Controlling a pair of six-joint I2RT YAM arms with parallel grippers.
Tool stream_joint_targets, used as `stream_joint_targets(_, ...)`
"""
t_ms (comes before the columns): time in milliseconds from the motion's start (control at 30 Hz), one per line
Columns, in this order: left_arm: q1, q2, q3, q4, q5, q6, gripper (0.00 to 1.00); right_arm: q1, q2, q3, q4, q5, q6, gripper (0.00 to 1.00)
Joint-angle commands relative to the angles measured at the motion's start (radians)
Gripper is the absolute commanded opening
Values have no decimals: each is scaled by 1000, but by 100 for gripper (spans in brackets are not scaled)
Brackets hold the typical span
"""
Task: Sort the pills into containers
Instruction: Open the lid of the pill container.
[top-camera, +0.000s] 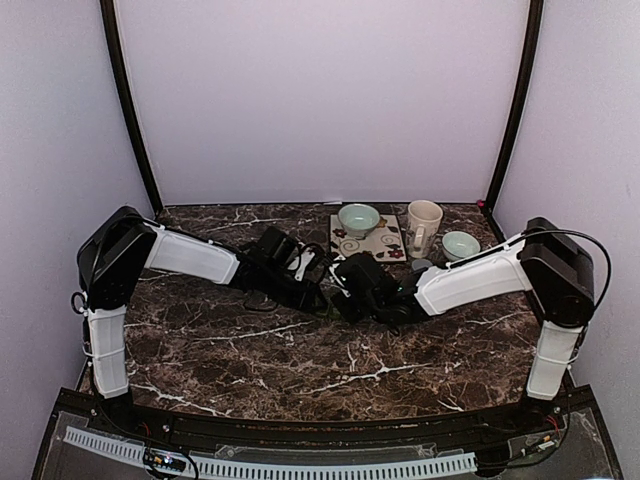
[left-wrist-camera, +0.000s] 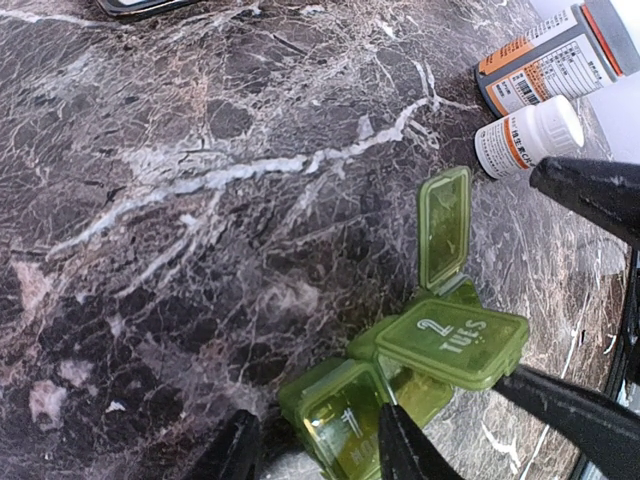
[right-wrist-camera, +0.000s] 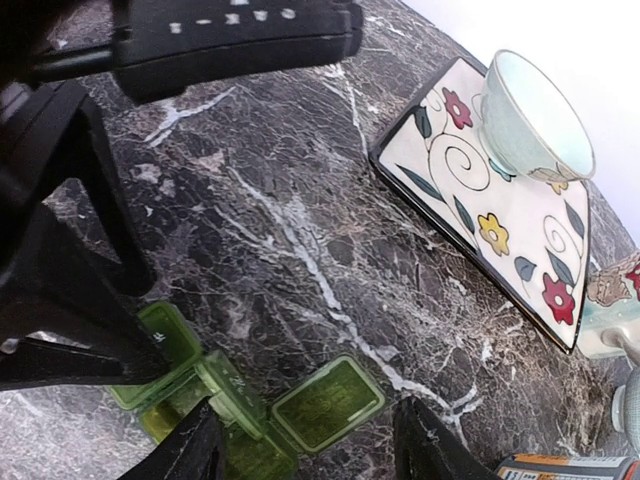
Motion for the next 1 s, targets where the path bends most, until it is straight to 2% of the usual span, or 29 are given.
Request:
stream_joint_targets(0,-11,-9,4,-80,-10,21,41,-22,-9,17,-9,-5,19,58)
stream_joint_targets(967,-11,4,8,-81,-17,29,41,-73,68,88,-60,-89,74,59)
